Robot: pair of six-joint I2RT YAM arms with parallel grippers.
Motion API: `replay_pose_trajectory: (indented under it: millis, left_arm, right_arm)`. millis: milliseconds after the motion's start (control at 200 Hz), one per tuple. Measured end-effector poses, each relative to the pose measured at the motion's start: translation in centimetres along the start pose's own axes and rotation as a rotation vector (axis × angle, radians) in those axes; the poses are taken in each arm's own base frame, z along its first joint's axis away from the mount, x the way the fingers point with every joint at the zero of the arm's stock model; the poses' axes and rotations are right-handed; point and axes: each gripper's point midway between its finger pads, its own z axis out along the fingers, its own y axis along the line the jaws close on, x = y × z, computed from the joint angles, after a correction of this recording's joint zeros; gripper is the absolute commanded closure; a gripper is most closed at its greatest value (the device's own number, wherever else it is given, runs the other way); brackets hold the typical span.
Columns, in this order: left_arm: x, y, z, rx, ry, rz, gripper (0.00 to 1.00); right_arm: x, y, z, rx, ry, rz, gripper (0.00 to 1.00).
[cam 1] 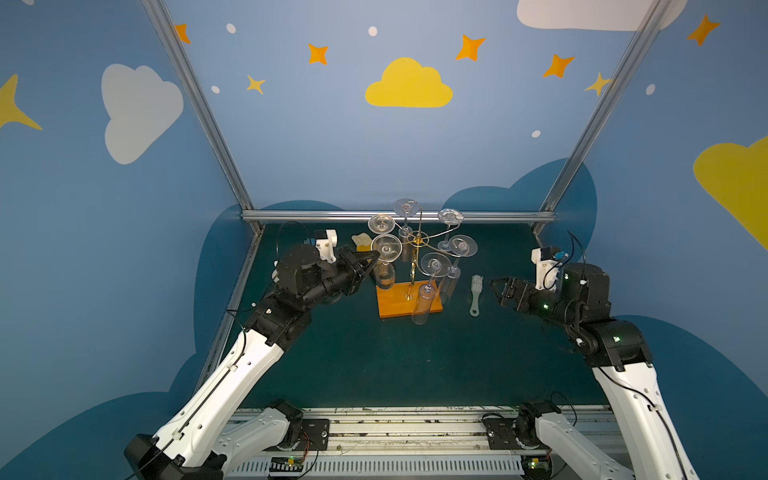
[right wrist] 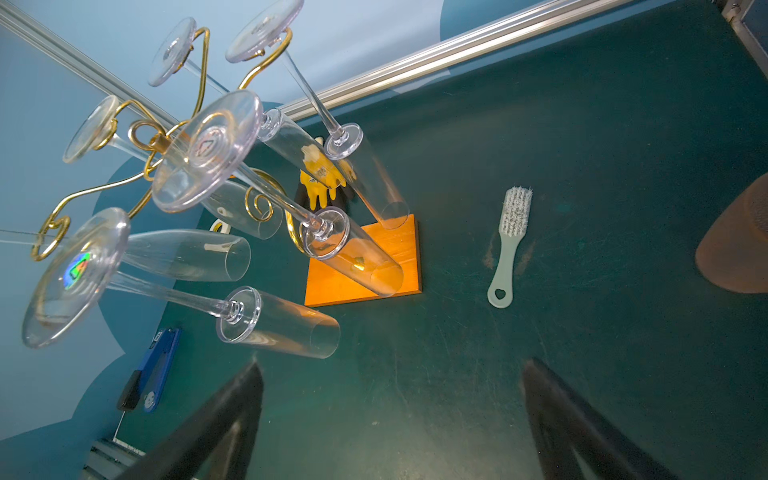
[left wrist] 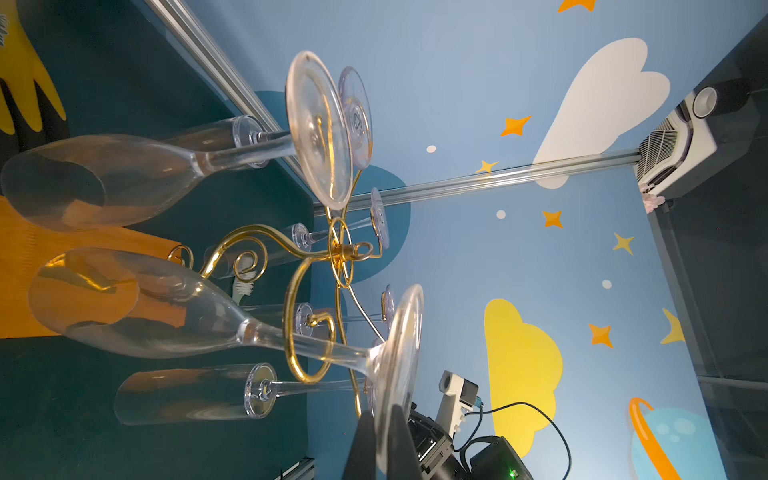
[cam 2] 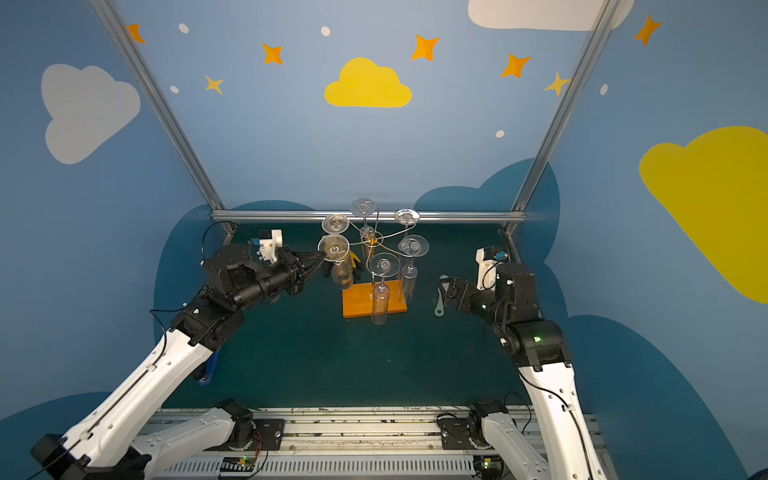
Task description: Take the wine glass off the wine glass rack
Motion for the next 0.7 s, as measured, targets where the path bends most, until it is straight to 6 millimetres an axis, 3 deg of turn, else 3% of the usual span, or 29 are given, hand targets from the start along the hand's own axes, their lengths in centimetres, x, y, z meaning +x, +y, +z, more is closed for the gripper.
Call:
replay_pose_trajectory:
  millis: [440, 701]
  left_arm:
    - [-1.1, 0.4, 0.3, -0.024, -0.059, 0.002, 0.97]
    - [-1.5, -0.2, 1.6, -0.026, -0.045, 0.018, 0.97]
  right_arm:
    - [0.1, -0.2, 0.3, 0.009, 0.009, 0.017, 0.05]
    - [0.0, -0.2, 0.4, 0.011, 0.013, 0.019, 0.05]
